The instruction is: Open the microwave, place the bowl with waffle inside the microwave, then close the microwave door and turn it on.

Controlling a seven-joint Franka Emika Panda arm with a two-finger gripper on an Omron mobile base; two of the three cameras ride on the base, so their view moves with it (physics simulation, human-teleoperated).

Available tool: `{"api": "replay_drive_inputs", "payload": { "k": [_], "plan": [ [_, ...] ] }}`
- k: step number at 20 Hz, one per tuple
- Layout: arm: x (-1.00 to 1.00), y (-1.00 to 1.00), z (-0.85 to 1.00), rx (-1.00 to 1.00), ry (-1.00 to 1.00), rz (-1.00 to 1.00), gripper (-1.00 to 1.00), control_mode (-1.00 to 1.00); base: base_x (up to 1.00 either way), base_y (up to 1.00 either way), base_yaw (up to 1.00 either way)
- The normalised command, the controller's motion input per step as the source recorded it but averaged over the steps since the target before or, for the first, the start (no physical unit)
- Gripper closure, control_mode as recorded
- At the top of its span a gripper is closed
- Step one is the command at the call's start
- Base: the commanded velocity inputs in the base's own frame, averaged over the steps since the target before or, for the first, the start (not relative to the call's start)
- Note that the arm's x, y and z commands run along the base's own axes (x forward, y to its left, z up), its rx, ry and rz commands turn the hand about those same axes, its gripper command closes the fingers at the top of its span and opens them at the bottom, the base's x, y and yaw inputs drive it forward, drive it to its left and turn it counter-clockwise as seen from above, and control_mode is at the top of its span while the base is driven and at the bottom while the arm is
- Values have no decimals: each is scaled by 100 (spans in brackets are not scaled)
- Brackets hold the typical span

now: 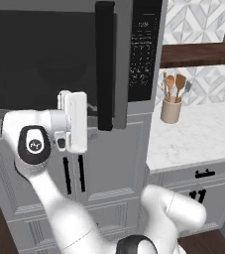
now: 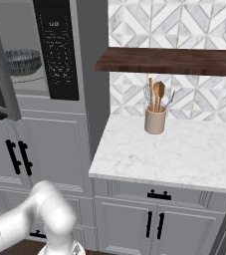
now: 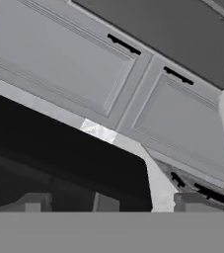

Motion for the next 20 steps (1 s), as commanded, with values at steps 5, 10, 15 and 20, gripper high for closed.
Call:
{"api": "replay_drive_inputs", "payload": {
  "k": [5,10,15,20],
  "plan": [
    [86,-49,-15,1,1,56,-100,-100,0,0,0],
    [100,-25,-1,4,5,55,-100,-100,0,0,0],
    [100,0,0,2,12,34,-100,-100,0,0,0],
    [89,3,0,0,9,20,-100,-100,0,0,0]
  ]
}}
